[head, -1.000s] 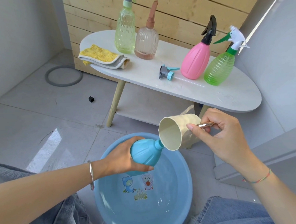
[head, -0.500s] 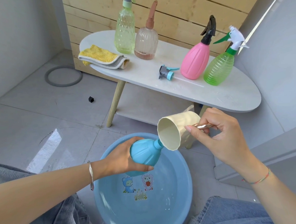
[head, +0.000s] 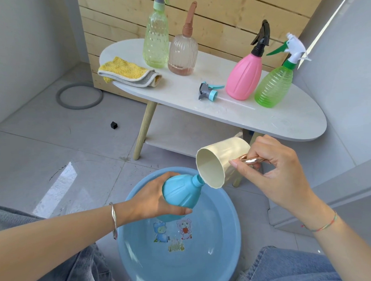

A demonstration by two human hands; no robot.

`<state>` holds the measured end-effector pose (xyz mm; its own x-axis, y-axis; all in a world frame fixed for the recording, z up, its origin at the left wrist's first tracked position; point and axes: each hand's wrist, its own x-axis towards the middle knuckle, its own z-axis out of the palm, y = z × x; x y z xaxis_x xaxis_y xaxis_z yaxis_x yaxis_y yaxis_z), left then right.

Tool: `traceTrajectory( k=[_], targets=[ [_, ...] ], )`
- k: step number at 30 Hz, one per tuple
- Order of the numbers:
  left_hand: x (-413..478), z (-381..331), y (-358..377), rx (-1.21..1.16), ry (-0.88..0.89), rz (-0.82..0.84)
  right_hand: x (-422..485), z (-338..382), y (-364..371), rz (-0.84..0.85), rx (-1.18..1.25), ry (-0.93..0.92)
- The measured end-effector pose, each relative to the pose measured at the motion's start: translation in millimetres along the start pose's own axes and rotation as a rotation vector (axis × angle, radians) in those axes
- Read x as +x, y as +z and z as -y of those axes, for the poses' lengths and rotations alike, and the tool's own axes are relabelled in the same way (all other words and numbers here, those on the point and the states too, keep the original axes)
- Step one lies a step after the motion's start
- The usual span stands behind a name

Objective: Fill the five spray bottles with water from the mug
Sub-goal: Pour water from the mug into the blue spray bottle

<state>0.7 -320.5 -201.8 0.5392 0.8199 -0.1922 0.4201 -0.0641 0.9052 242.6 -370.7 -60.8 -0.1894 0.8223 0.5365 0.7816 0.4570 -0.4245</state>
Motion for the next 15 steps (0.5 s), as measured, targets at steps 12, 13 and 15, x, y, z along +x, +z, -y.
traceTrajectory(
  k=[12, 13, 15],
  targets=[
    [-1.0, 0.7, -0.4, -0.01, -0.005, -0.005, -0.7, 3.4, 3.1, -0.002, -0.026, -0.042],
    [-1.1, 0.4, -0.4, -0.008, -0.006, -0.004, -0.5, 3.9, 3.1, -0.002, -0.027, -0.043],
    [-1.4, -0.2, -0.4, -0.004, -0.007, -0.007, -0.5, 4.5, 2.8, -0.001, -0.034, -0.048]
  ],
)
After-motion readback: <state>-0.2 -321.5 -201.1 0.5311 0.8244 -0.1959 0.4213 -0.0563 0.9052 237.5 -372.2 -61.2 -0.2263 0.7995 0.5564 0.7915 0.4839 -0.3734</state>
